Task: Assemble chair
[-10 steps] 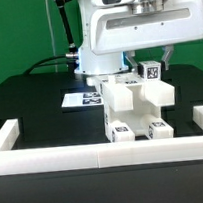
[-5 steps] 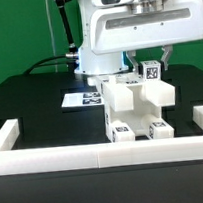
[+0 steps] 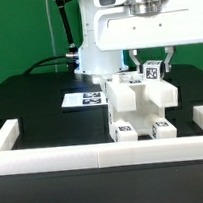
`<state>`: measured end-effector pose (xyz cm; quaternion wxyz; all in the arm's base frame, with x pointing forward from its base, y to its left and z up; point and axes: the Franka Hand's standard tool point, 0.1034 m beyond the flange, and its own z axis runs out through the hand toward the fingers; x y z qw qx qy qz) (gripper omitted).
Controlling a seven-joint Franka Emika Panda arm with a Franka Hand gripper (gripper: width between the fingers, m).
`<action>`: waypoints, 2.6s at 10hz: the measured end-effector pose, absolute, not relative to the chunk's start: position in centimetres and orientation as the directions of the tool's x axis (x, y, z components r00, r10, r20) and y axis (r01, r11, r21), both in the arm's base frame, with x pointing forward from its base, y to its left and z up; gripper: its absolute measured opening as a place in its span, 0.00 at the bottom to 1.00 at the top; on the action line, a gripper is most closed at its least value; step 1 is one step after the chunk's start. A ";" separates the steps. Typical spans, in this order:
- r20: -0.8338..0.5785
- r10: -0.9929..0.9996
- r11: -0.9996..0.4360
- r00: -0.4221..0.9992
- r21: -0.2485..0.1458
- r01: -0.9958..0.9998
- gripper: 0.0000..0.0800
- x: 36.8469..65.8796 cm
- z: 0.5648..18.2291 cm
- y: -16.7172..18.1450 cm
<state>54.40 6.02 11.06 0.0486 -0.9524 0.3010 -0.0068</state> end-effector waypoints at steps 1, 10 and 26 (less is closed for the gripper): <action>-0.024 -0.630 -0.771 0.776 -0.099 -0.629 0.36 54.4 11.1 6.1; -0.129 -0.963 -0.226 0.237 -0.094 -0.969 0.36 54.5 11.1 7.3; -0.038 -0.571 -0.813 0.820 -0.113 -0.571 0.81 54.5 11.2 7.8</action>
Offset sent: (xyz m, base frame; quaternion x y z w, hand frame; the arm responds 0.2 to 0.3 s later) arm -0.0050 -0.0012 -0.0070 -0.0108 0.0098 0.2476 0.9688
